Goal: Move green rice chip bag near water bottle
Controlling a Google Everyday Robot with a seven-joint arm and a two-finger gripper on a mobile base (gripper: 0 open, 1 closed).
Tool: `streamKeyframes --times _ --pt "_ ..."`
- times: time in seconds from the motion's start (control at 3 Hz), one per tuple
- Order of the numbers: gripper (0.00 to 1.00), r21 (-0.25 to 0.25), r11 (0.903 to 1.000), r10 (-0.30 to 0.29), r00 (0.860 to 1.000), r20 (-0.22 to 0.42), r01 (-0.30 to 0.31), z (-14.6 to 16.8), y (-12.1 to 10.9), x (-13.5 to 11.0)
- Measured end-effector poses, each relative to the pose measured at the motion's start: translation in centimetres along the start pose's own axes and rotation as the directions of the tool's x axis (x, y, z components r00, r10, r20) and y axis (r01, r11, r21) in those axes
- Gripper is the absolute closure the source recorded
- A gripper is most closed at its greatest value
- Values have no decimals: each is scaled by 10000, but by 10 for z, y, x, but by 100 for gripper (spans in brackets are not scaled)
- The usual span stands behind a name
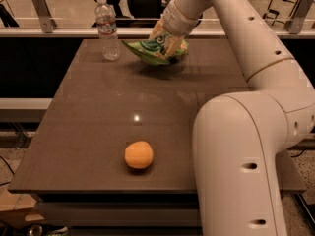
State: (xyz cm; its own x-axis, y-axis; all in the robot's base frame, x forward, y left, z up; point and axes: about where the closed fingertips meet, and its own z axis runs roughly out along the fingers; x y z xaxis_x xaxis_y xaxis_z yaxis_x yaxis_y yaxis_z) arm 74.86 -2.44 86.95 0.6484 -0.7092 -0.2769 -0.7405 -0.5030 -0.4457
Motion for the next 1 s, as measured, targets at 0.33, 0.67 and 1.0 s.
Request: streamKeyframes --times 0.33,0.67,1.0 --pt "12 55 10000 -2 10000 11 2 5 -3 0" --pt "0 94 10000 -4 10000 24 4 9 -5 1" --pt "0 94 10000 -4 10000 24 4 9 -5 1"
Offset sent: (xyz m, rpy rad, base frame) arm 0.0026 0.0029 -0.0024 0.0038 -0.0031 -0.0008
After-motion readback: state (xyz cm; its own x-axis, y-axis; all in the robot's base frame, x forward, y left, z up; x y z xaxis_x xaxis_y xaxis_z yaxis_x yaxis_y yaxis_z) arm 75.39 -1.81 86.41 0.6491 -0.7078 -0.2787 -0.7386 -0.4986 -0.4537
